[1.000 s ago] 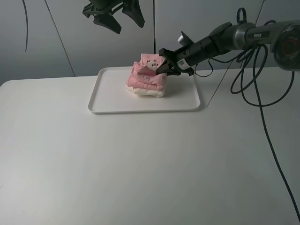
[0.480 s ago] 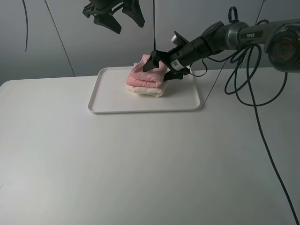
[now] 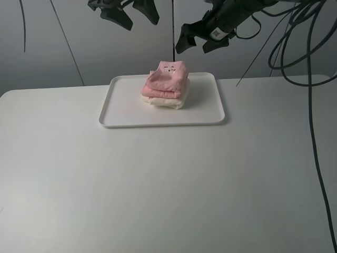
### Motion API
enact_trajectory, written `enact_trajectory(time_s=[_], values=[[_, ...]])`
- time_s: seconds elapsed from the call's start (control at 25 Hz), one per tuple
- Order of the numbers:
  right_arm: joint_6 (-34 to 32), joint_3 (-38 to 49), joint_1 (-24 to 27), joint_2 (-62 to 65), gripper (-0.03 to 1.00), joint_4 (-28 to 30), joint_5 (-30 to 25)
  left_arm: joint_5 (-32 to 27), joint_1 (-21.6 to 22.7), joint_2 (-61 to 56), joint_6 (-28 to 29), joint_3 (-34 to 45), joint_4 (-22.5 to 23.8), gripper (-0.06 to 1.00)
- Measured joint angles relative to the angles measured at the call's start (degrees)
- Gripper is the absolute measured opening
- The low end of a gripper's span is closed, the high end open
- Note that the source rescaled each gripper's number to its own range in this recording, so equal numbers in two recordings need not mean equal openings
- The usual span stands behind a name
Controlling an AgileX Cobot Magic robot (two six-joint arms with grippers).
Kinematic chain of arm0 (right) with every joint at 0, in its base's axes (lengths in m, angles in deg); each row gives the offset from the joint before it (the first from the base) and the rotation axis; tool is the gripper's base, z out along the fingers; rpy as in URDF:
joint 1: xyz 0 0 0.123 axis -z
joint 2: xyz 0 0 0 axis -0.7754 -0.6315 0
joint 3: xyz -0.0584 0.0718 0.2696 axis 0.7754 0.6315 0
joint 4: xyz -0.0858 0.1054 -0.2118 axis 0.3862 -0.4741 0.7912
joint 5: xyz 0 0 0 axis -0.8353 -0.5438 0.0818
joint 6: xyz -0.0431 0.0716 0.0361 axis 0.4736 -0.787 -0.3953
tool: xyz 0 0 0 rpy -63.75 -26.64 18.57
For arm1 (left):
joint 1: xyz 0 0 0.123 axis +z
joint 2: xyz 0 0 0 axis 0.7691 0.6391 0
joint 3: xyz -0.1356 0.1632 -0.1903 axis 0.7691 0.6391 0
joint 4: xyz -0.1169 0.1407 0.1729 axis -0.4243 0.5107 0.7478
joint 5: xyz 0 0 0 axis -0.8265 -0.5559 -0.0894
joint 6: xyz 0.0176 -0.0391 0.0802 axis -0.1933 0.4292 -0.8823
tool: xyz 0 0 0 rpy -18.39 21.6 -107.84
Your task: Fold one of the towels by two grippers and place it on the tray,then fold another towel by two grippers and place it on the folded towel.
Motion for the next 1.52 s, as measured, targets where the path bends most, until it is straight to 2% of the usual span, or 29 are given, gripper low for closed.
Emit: enact_trajectory(time_s=[0.2, 0.32, 0.48, 0.6, 0.72, 0.84, 0.96, 1.08, 1.32, 1.44, 1.52], values=[[-6.1, 0.1, 0.0, 4.3, 1.00, 12.2, -5.8, 0.0, 0.0, -2.2, -1.7, 1.9, 0.7, 0.92], [-8.7, 5.4, 0.0, 7.7, 1.00, 15.4, -3.9, 0.0, 0.0, -4.3, -2.7, 6.1, 2.8, 0.92], [-10.0, 21.5, 0.0, 17.2, 0.95, 16.6, 5.5, 0.0, 0.0, -8.4, -3.4, 13.0, 7.1, 0.92], [-10.6, 36.0, 0.0, 26.9, 0.93, 16.8, 10.7, 0.1, 0.0, -12.4, -3.5, 19.6, 8.4, 0.92], [-11.9, 50.3, 0.0, 38.5, 0.93, 17.6, 13.5, 1.1, 0.0, -17.9, -3.5, 27.2, 8.6, 0.92], [-15.1, 60.0, 0.0, 52.3, 0.93, 18.9, 13.8, 3.8, 0.0, -24.6, -3.6, 35.0, 8.9, 0.92], [-18.0, 66.1, 0.0, 64.4, 0.93, 19.8, 10.5, 6.3, 0.0, -31.1, -3.6, 43.7, 9.7, 0.92], [-20.4, 69.1, 0.0, 75.2, 0.93, 21.6, 4.1, 9.3, 0.0, -38.1, -3.7, 53.0, 10.2, 0.92], [-24.6, 69.7, 0.0, 94.2, 0.93, 29.8, -10.8, 15.3, 0.0, -54.7, -3.6, 70.9, 10.4, 0.92], [-24.7, 69.7, 0.0, 101.2, 0.95, 31.9, -16.9, 15.6, 0.0, -62.2, -3.5, 77.4, 10.3, 0.92], [-24.5, 69.8, 0.0, 104.9, 0.99, 32.0, -18.9, 15.0, 0.0, -67.0, -3.3, 81.1, 10.3, 0.92]])
